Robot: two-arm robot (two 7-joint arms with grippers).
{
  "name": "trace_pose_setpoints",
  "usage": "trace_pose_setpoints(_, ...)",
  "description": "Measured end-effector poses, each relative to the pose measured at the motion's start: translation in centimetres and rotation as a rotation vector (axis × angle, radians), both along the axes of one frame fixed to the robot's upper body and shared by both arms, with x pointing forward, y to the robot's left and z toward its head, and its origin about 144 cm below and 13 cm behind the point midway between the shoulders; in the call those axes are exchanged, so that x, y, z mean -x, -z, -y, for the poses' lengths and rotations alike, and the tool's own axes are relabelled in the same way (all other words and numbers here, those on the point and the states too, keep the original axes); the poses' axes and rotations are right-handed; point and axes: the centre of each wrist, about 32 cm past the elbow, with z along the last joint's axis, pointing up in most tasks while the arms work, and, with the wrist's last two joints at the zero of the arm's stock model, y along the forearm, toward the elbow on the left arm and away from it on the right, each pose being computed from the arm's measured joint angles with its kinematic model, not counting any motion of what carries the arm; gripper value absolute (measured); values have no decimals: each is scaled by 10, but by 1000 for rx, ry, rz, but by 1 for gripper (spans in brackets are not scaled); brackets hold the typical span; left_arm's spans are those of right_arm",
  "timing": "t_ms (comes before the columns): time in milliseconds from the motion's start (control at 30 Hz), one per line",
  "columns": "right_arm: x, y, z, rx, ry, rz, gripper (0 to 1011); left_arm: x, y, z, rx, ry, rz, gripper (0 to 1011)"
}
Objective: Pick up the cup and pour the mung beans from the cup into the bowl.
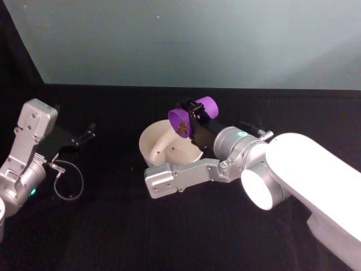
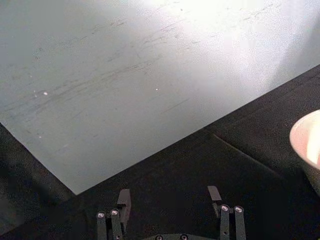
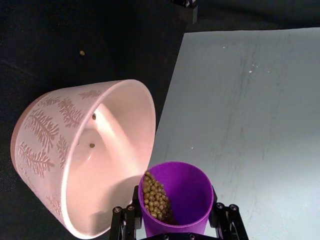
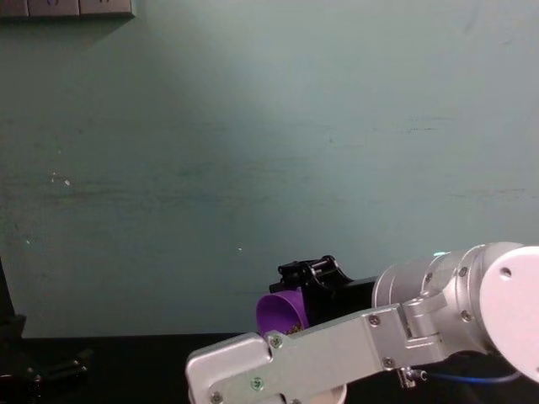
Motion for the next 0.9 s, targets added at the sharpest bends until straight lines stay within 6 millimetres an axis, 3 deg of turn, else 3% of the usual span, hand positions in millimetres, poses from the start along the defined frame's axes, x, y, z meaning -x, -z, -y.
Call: trace_pose_setpoints(900, 2, -2, -3, 46, -12, 25, 729, 0, 0, 0, 0, 0, 0, 1000)
